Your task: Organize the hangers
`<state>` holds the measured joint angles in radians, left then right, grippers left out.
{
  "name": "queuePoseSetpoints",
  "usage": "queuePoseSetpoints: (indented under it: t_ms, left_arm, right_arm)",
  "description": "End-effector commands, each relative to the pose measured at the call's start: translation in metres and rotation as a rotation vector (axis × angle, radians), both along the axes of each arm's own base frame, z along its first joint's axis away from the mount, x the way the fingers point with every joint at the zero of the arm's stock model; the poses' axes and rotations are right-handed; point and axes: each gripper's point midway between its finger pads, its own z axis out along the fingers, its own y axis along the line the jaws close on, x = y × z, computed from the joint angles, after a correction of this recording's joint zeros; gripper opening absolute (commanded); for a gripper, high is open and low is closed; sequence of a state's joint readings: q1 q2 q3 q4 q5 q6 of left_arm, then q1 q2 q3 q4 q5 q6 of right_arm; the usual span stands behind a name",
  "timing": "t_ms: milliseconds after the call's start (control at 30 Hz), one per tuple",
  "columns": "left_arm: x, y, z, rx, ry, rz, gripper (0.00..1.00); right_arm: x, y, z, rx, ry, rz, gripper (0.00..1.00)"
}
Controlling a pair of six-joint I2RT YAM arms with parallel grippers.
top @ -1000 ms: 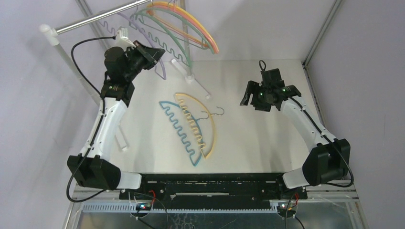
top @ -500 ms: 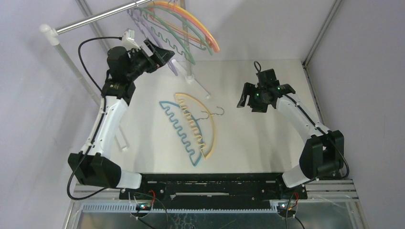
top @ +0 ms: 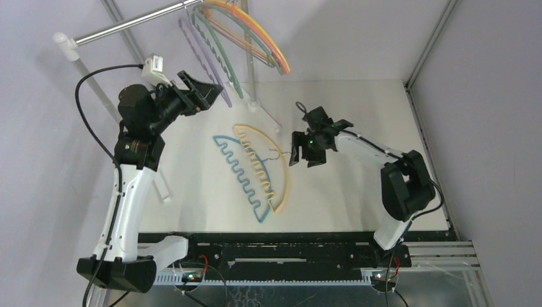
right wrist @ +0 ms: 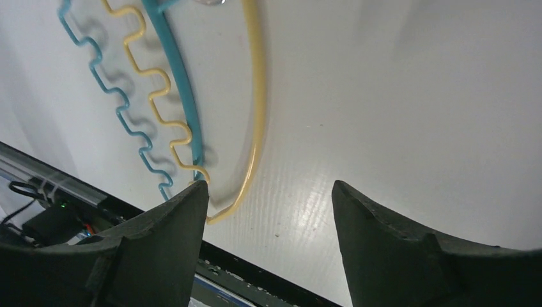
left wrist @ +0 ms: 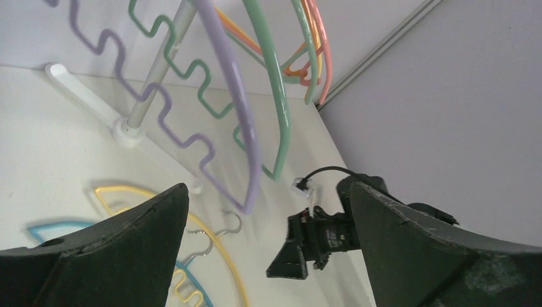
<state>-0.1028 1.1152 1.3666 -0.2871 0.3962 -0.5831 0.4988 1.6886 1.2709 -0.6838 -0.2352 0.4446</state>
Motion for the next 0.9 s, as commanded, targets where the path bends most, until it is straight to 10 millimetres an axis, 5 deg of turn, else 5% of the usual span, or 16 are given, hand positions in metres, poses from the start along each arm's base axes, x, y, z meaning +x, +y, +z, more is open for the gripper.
queuePoseSetpoints:
  t_ms: [0,267,633,667,733,767,867]
  left_arm:
    - [-0.017,0.011,-0.013,0.050,0.012,0.024,0.99]
    - [-0.046,0.014,-0.022,0.057,0.009,0.025,1.00]
    - [-0.074,0.018,-0.044,0.061,0.046,0.034,0.99]
    - [-0.077,0.018,-0.045,0.062,0.047,0.033,1.00]
    - [-0.080,0.018,-0.047,0.060,0.053,0.032,0.99]
    - [-0.082,0.018,-0.047,0.059,0.051,0.032,1.00]
    - [-0.087,0.017,-0.046,0.052,0.049,0.023,0.99]
  right_arm:
    - [0.010,0.034,-0.002,0.028,-0.027,0.051,0.76]
    - [0.017,0.060,-0.041,-0.014,0.006,0.087,0.64]
    - [0.026,0.055,-0.084,-0.152,0.017,0.082,0.49]
    - [0.026,0.057,-0.086,-0.156,0.018,0.088,0.43]
    - [0.023,0.061,-0.089,-0.150,0.027,0.103,0.08]
    - [0.022,0.063,-0.090,-0.147,0.033,0.109,0.00]
    - [0.020,0.063,-0.083,-0.146,0.021,0.113,0.00]
